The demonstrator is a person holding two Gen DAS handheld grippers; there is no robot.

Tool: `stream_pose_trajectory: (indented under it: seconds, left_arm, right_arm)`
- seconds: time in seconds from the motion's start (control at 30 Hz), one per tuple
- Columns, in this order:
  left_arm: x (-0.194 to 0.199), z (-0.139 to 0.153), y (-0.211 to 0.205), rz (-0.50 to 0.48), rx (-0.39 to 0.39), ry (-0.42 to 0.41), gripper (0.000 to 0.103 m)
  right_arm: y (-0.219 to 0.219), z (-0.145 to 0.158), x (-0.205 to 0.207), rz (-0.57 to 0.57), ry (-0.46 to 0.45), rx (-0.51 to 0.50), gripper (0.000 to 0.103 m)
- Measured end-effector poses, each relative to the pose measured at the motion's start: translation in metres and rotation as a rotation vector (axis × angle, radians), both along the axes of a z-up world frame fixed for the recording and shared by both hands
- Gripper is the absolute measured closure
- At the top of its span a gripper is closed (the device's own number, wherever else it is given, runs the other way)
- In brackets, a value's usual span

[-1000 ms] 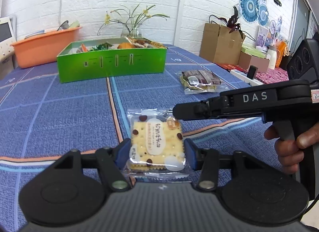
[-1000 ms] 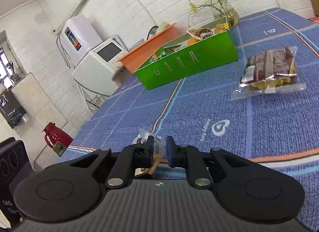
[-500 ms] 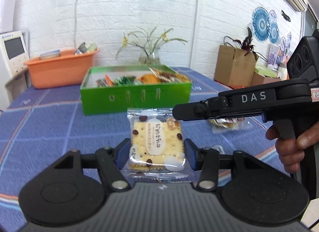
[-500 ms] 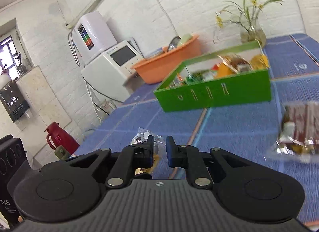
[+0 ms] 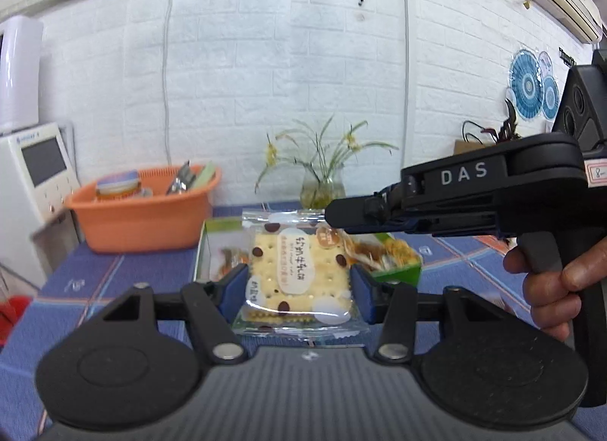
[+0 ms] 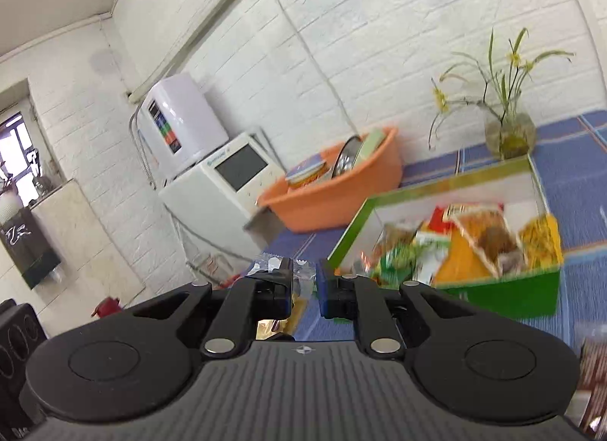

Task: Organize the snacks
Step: 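Lower both packets into the green box and open both tools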

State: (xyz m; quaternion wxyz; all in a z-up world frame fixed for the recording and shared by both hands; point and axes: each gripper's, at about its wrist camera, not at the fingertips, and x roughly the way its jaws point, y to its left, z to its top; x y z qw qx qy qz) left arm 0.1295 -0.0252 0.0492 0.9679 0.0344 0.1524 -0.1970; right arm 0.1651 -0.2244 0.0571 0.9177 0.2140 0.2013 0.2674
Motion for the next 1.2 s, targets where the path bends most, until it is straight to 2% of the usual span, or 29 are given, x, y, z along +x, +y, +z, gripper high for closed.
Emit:
stream_pose_trajectory:
  seconds: [0.17, 0.33, 0.43, 0.6, 0.8, 0.93, 0.97, 1.0, 1.03, 1.07, 1.1, 1.13, 1.2]
  left_arm:
    - [0.039, 0.002, -0.022, 0.018, 0.055, -0.042, 0.054]
    - [0.081, -0.012, -0.03, 0.016, 0.024, 0.009, 0.054]
    - [0.107, -0.025, -0.039, 0.019, 0.036, 0.037, 0.054]
    - [0.143, -0.042, -0.048, 0.017, 0.046, 0.081, 0.053]
    - [0.176, -0.048, -0.052, 0.055, 0.05, 0.072, 0.054]
    - [0.191, -0.052, -0.046, 0.05, 0.016, 0.106, 0.052]
    - [0.194, -0.053, -0.045, 0.054, 0.01, 0.11, 0.05]
    - [0.194, -0.054, -0.043, 0.059, 0.006, 0.113, 0.04]
    - [0.193, -0.055, -0.041, 0.062, 0.005, 0.114, 0.031]
    - [0.191, -0.055, -0.04, 0.068, 0.007, 0.107, 0.03]
    - [0.187, -0.055, -0.039, 0.078, 0.016, 0.094, 0.029]
    - [0.184, -0.055, -0.038, 0.088, 0.029, 0.085, 0.025]
    - [0.179, -0.054, -0.034, 0.111, 0.036, 0.077, 0.023]
  right_arm:
    - [-0.006, 0.006, 0.038, -0.05, 0.008, -0.059, 0.078]
    - [-0.019, -0.013, 0.074, -0.071, 0.027, -0.044, 0.078]
    - [-0.026, -0.029, 0.095, -0.08, 0.05, -0.025, 0.078]
    - [-0.029, -0.045, 0.126, -0.09, 0.068, -0.051, 0.078]
    - [-0.025, -0.055, 0.149, -0.085, 0.073, -0.073, 0.078]
    - [-0.023, -0.062, 0.154, -0.089, 0.075, -0.08, 0.078]
    - [-0.024, -0.064, 0.155, -0.093, 0.075, -0.072, 0.072]
    - [-0.025, -0.065, 0.154, -0.108, 0.072, -0.063, 0.061]
    - [-0.027, -0.066, 0.153, -0.118, 0.076, -0.053, 0.055]
    - [-0.03, -0.065, 0.152, -0.122, 0.085, -0.038, 0.033]
    - [-0.033, -0.063, 0.15, -0.129, 0.088, -0.023, 0.006]
    - [-0.037, -0.061, 0.146, -0.145, 0.08, -0.012, 0.001]
    - [-0.045, -0.053, 0.138, -0.159, 0.056, 0.001, 0.0]
